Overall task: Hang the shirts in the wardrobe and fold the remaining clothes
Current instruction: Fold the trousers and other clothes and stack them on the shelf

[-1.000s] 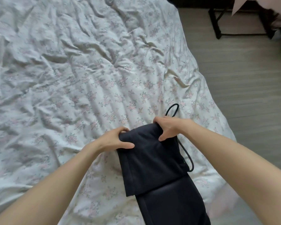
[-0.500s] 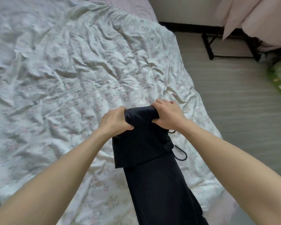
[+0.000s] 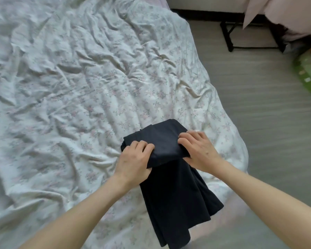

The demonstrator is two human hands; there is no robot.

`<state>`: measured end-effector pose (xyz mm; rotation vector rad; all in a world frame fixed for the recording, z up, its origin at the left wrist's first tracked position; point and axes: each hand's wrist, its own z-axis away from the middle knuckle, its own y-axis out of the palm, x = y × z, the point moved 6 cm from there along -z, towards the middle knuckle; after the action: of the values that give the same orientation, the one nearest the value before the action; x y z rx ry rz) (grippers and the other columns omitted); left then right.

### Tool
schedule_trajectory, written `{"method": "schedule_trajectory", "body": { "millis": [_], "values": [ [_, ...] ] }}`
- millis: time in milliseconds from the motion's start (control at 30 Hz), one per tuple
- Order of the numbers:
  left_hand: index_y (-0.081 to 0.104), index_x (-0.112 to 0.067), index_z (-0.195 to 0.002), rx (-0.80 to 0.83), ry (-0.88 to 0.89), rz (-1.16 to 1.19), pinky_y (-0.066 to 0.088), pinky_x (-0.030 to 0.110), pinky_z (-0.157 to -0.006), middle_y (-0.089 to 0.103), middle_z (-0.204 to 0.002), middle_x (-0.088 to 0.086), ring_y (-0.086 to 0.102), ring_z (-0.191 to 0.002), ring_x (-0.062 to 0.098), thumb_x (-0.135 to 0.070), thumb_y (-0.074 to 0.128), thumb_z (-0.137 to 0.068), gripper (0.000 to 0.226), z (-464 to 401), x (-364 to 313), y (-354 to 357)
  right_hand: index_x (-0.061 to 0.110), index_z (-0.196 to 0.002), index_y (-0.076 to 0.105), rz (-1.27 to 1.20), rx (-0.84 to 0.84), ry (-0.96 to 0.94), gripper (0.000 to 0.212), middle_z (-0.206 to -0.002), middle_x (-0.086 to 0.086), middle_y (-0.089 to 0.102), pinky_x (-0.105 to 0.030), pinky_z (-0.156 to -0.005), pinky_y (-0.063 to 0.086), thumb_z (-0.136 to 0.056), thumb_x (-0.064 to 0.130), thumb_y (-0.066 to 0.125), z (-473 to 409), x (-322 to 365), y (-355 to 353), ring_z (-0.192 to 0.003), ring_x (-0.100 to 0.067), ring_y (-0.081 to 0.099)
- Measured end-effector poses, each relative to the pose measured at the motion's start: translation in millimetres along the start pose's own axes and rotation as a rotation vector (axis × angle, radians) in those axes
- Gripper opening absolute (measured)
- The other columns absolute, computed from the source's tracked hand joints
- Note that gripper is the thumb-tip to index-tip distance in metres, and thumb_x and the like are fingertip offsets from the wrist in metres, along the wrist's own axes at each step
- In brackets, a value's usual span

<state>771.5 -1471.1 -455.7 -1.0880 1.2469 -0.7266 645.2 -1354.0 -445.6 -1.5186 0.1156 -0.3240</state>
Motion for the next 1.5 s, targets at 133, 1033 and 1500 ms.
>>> {"method": "schedule_trajectory", "body": {
  "millis": [133, 1033, 1500],
  "values": [
    [0.048, -0.013, -0.131, 0.264, -0.09, -0.05, 0.049, 0.03, -0.059, 0.057, -0.106, 0.004, 0.056, -0.086, 0.024, -0.02, 0.074, -0.062, 0.074, 24, 5, 36, 0.011, -0.126, 0.051, -0.289, 0.059, 0.3, 0.058, -0.132, -0.003, 0.048, -0.036, -0.097, 0.043, -0.072, 0.014, 0.071, 60, -5, 35, -0.122, -0.023, 0.047],
    [0.025, -0.02, -0.146, 0.23, -0.049, -0.246, 0.013, 0.06, -0.11, 0.02, -0.153, 0.018, 0.016, -0.142, 0.036, -0.017, 0.066, -0.08, 0.077, 14, -66, 83, 0.017, -0.092, 0.033, -0.61, 0.029, 1.284, 0.011, -0.087, -0.006, 0.056, -0.038, -0.069, 0.04, -0.093, 0.023, 0.041, 203, -8, 88, -0.084, -0.034, 0.054],
    [0.068, -0.022, -0.09, 0.571, 0.446, -0.212, 0.041, 0.063, -0.093, 0.063, -0.117, 0.01, 0.058, -0.113, 0.033, -0.044, 0.085, -0.048, 0.051, 141, -117, 126, 0.011, -0.116, 0.046, -0.763, 0.047, 1.383, 0.028, -0.113, -0.006, 0.057, -0.034, -0.078, 0.04, -0.094, 0.029, 0.047, 241, -1, 108, -0.098, -0.026, 0.052]
  ]
}}
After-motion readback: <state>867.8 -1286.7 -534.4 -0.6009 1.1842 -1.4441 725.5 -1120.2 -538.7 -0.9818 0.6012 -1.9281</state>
